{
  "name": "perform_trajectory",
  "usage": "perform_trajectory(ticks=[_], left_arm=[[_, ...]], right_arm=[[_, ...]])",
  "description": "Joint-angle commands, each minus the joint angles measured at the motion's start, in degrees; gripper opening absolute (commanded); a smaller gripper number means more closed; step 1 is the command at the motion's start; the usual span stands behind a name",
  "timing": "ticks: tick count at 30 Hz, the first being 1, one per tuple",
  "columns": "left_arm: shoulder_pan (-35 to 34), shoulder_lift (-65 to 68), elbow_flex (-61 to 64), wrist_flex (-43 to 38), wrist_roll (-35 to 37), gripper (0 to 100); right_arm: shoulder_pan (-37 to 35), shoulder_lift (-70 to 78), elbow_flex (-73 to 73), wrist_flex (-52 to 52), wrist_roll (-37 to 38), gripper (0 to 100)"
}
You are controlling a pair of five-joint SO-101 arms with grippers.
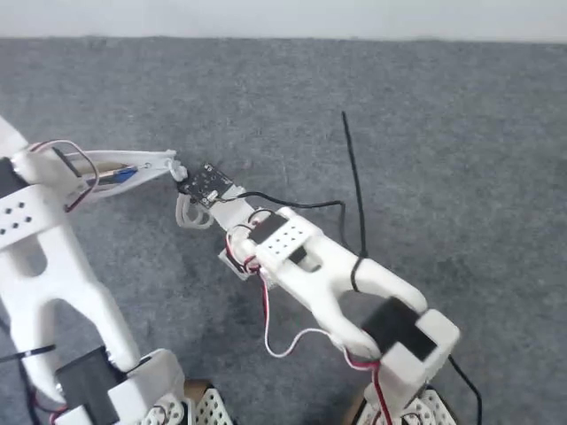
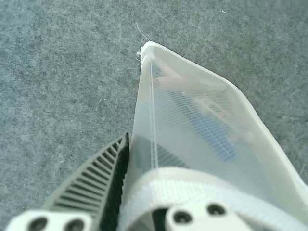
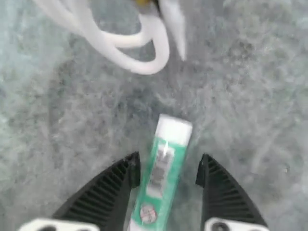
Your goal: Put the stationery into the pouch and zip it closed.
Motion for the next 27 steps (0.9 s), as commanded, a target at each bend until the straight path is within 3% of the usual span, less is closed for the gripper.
perform_trajectory(ticks=[1, 6, 27], left_arm=[[-0.79, -0.62, -0.40, -1.23, 0.97, 1], [-0.79, -0.62, -0.31, -1.23, 1.05, 1], [-0.79, -0.62, -0.04, -1.05, 1.14, 1]], right_arm=[[0.57, 2.07, -4.92, 0.22, -0.35, 18.1], [0.57, 6.11, -7.65, 0.31, -0.18, 0.5], [0.57, -10.77, -5.27, 16.22, -0.53, 0.6]])
